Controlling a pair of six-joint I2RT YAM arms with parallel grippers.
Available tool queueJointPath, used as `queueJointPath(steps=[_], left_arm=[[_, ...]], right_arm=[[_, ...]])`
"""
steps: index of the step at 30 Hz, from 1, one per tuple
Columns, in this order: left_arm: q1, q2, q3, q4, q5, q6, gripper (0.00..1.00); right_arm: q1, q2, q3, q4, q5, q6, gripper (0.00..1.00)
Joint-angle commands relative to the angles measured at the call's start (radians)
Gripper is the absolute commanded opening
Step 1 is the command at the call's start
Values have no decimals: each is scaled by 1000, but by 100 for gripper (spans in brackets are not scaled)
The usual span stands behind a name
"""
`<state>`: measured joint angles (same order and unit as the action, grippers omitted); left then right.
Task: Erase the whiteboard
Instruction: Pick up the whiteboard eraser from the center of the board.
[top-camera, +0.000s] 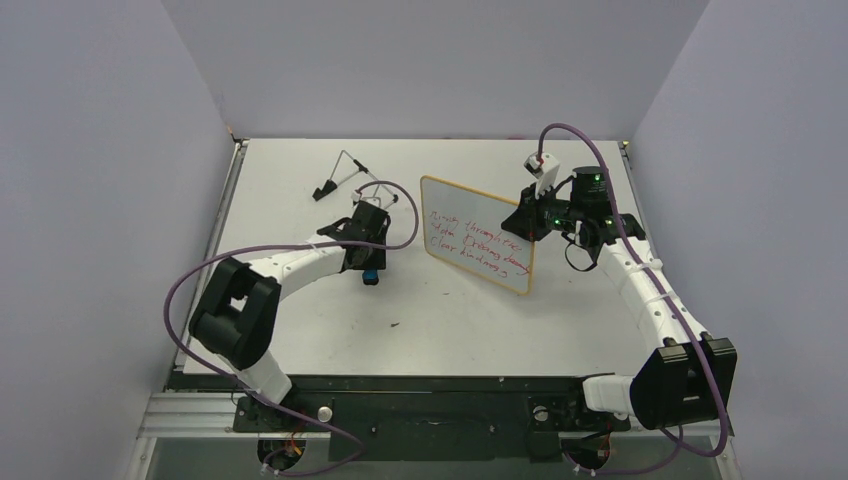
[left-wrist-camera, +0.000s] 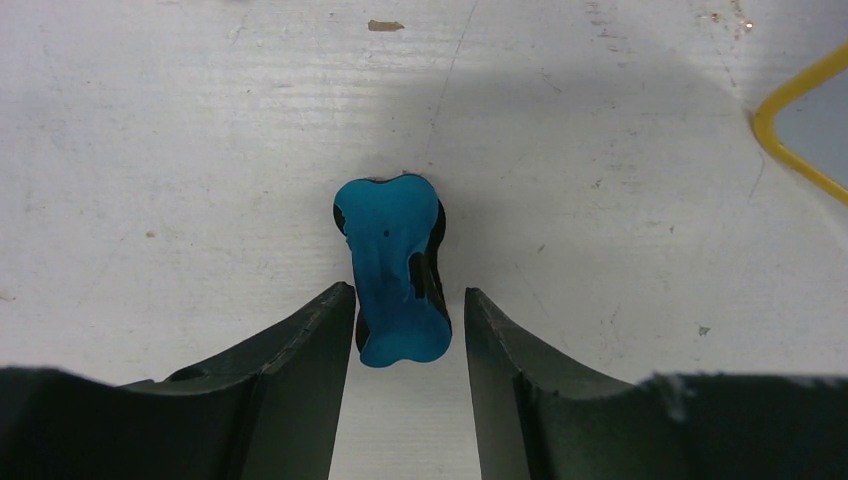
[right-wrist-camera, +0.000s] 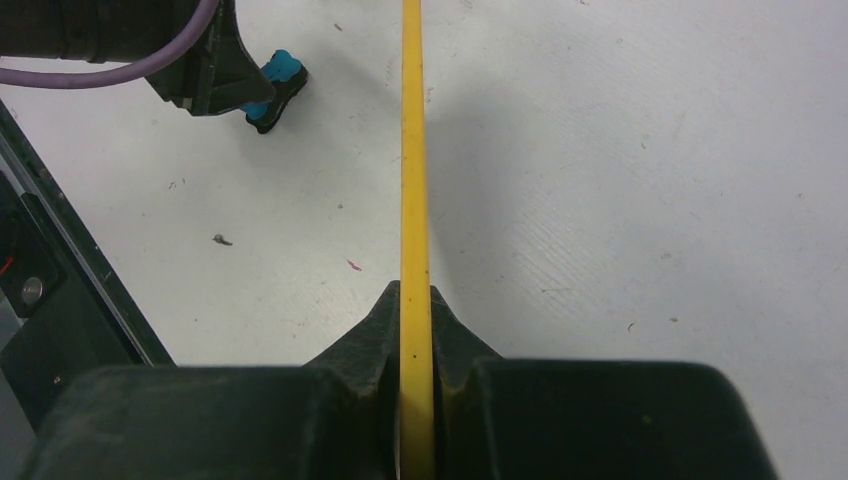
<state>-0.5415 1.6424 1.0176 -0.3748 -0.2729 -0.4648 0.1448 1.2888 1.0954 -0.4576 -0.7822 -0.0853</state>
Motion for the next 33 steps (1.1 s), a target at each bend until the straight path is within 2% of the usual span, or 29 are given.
queueJointPath(steps=[1,10,14,19,22,25,26,29,32,33], left_arm=[[0,60,72,-32,-31,-39,42],[0,137,111,-69,-53,-53,43],[2,147,109,-68,-48,-48,39],[5,150,107,-62,-43,-37,29],[7,146,106,-54,-30,-29,12],[9,115,89,-34,-6,1,3],[9,103,72,-13,19,11,0],[3,-18,-8,84,118,78,0],[-10,-150,-147,266,280,113,0],[-16,-212,-177,375,360,111,0]], right_arm=[[4,2,1,30,-4,-16,0],[4,4,2,29,-8,-18,0],[5,5,3,29,-10,-18,0],[4,6,2,27,-11,-19,0],[6,6,1,26,-11,-21,0],[8,7,2,21,-11,-28,0],[9,8,2,18,-12,-35,0],[13,13,4,4,-22,-51,0],[21,20,6,-12,-45,-75,0],[22,20,6,-17,-48,-79,0]])
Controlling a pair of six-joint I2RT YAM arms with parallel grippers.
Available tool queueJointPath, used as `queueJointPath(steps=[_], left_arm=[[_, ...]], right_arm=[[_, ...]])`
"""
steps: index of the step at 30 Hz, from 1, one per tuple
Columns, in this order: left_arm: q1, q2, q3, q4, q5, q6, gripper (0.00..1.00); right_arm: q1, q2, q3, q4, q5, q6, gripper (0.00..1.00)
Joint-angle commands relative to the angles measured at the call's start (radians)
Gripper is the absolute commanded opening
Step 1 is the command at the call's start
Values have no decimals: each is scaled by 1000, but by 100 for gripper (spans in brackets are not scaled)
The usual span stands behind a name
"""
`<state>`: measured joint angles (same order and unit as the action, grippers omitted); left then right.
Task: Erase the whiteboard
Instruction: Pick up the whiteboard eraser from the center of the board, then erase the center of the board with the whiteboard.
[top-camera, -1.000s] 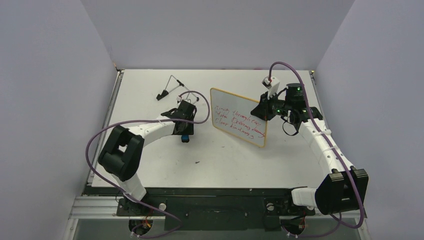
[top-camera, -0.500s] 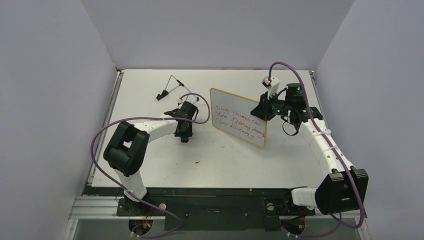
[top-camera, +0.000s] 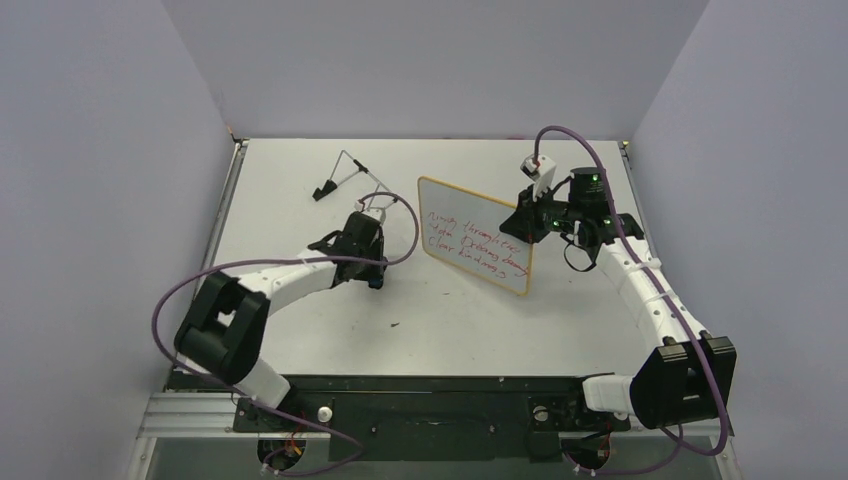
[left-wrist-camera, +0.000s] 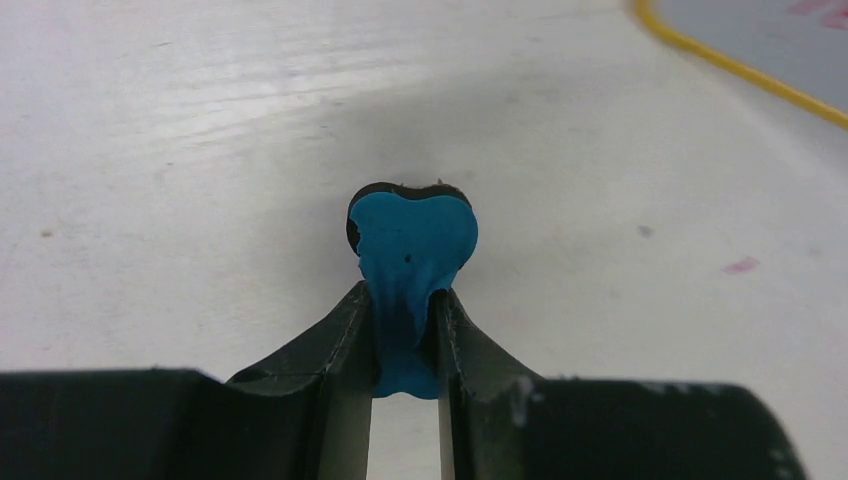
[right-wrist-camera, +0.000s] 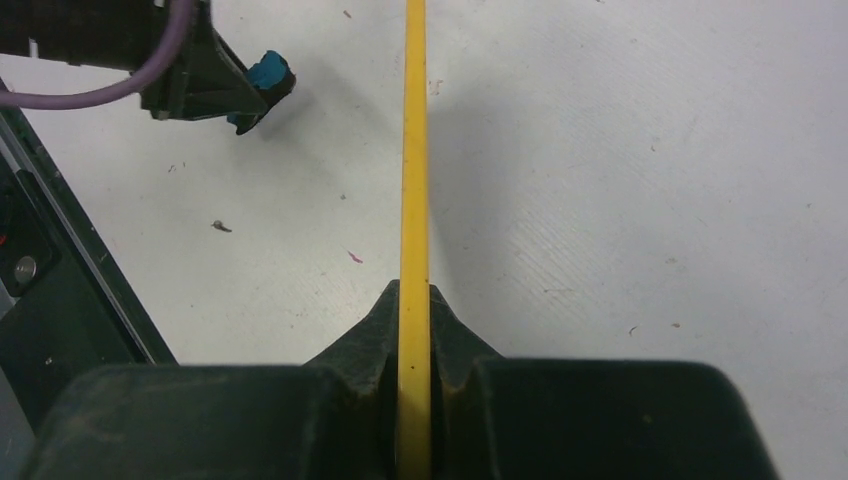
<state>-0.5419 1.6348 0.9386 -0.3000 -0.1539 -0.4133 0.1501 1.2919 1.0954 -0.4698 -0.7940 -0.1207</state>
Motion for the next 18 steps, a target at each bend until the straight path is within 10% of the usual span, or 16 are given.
queueJointPath(steps=[1,6,18], left_arm=[[-19,-265,-172,365,276,42,0],[-94,-327,-369,884,248,-38,0],[-172,-19,-248,1131,-123,-19,0]], right_arm=[[19,21,5,-7,-43,-47,0],[31,34,1,6,-58,-19,0],[32,56,-39,105,-74,100,0]])
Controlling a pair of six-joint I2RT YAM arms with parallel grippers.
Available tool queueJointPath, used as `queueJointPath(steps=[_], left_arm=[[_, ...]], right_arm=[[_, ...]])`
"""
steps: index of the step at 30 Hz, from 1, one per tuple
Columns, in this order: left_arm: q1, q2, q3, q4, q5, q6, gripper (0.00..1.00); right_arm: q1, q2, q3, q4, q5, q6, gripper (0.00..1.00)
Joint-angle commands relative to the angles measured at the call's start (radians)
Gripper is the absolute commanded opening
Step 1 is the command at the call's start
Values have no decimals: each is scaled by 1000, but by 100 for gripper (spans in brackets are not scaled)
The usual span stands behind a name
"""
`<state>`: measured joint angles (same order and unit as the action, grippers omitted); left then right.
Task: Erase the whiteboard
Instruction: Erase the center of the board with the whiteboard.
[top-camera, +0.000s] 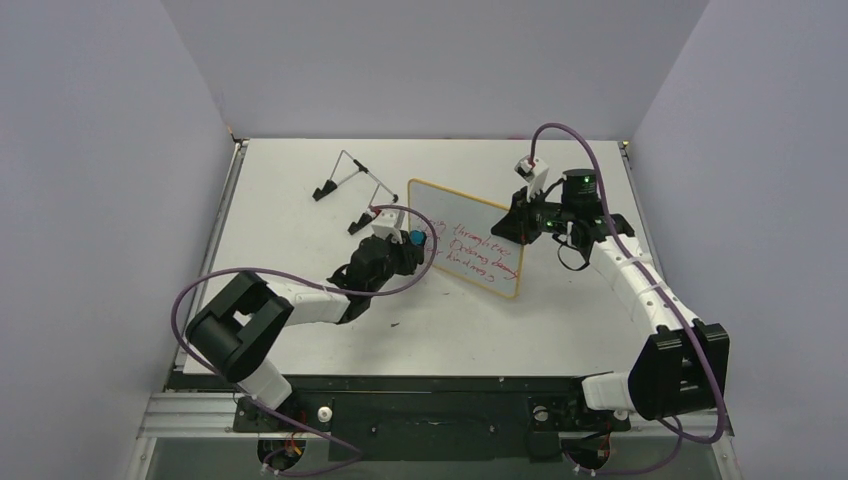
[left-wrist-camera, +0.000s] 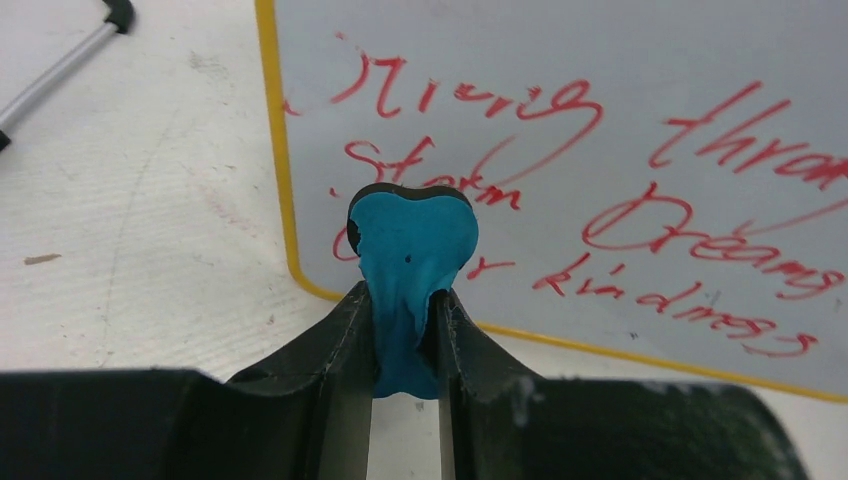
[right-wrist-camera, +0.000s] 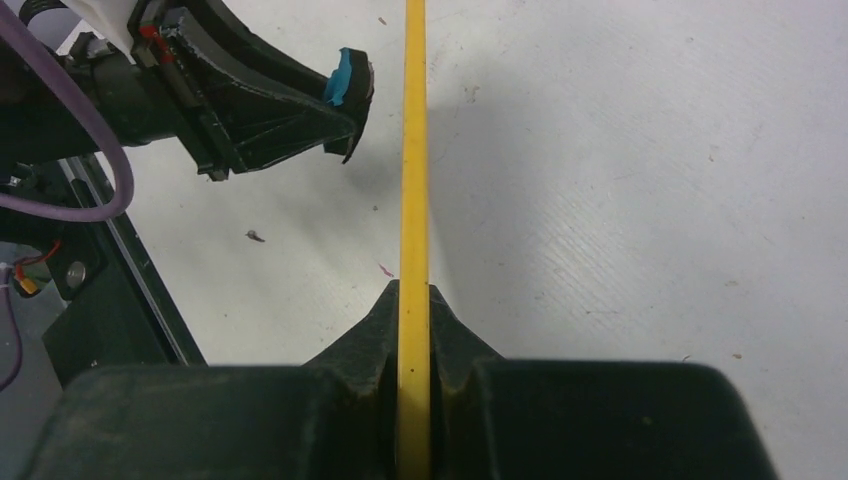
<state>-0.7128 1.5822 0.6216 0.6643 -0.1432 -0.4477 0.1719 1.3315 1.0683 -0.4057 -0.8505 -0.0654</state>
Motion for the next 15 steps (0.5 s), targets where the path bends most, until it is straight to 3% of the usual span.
queueJointPath(steps=[1,6,11,15], left_arm=[[-1,36,80,160,-143,24,0],[30,-10,66,129,-132,99,0],[137,-51,61,19,45,122,0],[200,-92,71,-73,150,230,0]], right_arm=[[13,23,-11,37,-15,49,0],[38,96,25,-44,-11,3,0],[59,134,48,-116,-21,-43,0],[60,137,55,-136,-23,-63,0]])
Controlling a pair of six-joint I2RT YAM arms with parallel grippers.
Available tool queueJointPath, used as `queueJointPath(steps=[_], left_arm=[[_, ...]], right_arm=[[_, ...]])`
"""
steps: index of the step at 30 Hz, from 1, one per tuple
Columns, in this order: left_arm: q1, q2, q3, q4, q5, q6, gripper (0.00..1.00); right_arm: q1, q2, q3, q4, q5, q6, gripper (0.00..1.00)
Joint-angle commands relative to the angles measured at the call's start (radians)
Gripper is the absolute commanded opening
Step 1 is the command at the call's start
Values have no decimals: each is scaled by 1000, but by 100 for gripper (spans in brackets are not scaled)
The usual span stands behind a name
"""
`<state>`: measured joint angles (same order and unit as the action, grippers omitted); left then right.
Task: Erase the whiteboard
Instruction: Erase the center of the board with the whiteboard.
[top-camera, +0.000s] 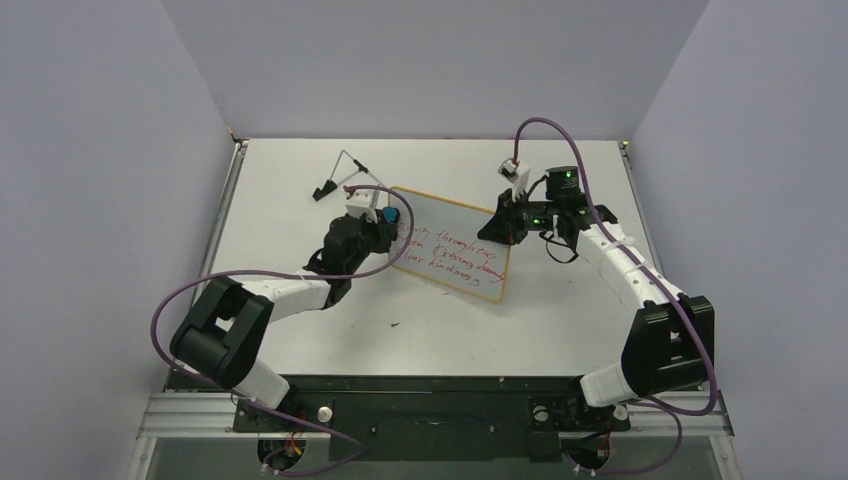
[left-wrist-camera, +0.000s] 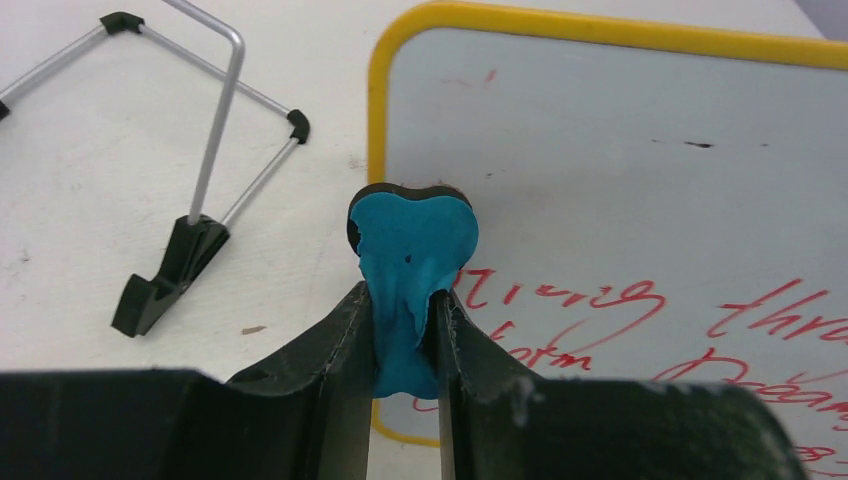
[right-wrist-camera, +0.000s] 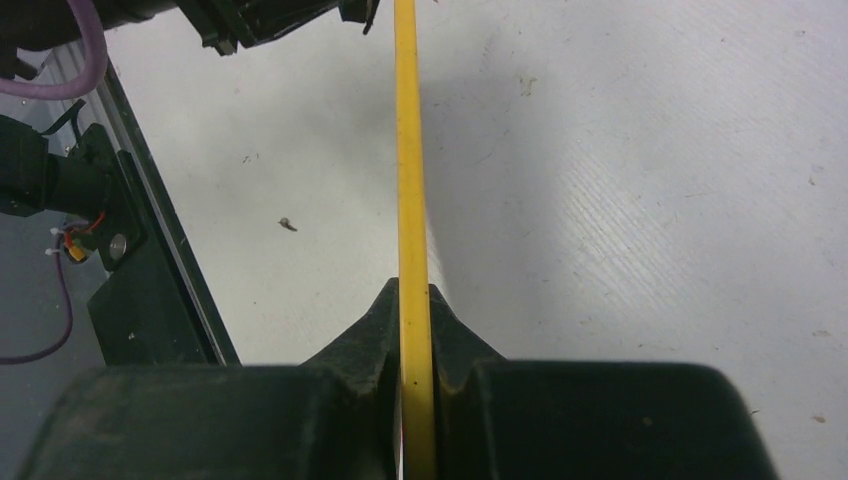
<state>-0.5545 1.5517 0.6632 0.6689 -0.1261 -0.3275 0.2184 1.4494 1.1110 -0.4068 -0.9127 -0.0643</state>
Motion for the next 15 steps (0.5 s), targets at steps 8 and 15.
queueJointPath(steps=[8,15], left_arm=[[65,-190,-23,-169,245,215,0],[73,-272,-108,-137,329,267,0]], right_arm=[[13,-7,2,-222,22,-174,0],[23,-1,-26,-240,4,-190,0]])
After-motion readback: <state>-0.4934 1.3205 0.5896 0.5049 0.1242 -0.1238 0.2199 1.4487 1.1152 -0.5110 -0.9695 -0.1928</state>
